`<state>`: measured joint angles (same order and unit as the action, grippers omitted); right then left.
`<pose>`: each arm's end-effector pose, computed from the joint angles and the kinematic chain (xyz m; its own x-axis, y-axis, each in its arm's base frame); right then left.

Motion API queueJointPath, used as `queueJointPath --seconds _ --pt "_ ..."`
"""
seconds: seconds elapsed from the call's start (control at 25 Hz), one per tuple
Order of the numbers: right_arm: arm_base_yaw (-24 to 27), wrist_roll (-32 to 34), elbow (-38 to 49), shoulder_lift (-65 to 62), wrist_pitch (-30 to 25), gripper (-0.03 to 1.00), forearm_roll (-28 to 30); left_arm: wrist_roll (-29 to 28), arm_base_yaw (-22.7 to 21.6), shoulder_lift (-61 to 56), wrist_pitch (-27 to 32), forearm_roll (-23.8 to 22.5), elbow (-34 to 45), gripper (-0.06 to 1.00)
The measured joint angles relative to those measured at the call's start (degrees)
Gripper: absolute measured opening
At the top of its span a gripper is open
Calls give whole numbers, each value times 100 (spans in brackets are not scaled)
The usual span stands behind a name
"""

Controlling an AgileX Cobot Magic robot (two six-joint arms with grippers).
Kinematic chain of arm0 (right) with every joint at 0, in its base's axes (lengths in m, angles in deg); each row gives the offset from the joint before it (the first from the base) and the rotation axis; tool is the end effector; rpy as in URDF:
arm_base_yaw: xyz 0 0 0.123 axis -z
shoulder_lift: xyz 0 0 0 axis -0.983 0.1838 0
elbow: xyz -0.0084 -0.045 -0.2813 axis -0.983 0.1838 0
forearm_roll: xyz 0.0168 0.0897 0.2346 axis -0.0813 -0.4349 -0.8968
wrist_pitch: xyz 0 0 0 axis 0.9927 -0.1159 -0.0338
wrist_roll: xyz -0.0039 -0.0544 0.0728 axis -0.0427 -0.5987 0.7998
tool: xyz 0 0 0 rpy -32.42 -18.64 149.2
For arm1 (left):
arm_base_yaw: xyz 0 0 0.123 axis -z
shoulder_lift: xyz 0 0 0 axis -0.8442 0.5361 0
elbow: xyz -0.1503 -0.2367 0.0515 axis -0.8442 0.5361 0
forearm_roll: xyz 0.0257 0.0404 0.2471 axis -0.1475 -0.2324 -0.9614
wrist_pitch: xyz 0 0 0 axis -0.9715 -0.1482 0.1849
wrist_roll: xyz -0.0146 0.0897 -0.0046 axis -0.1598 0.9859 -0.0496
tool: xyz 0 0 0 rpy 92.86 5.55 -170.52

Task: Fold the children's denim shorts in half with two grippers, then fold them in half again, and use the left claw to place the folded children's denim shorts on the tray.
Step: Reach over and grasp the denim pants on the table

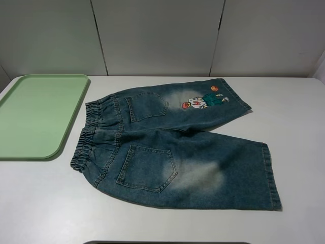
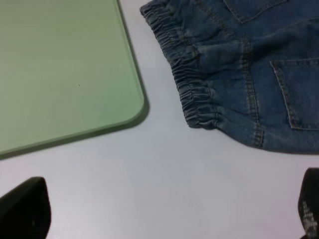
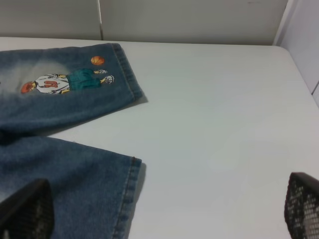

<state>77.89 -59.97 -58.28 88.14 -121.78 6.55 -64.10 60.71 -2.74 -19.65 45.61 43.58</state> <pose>-0.0041 -0.0031 0.2794 -0.4201 -0.0121 -0.9074 0.0024 0.9999 -0.0144 -0.0048 -0.0045 0.2739 -0.4507 0.1645 -0.8774 0.1650 0.9813 0.0992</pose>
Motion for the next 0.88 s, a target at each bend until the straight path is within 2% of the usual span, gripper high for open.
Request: queueJointPath --seconds 0.88 --pt "0 0 0 0 0 70 0 0 0 0 0 0 0 99"
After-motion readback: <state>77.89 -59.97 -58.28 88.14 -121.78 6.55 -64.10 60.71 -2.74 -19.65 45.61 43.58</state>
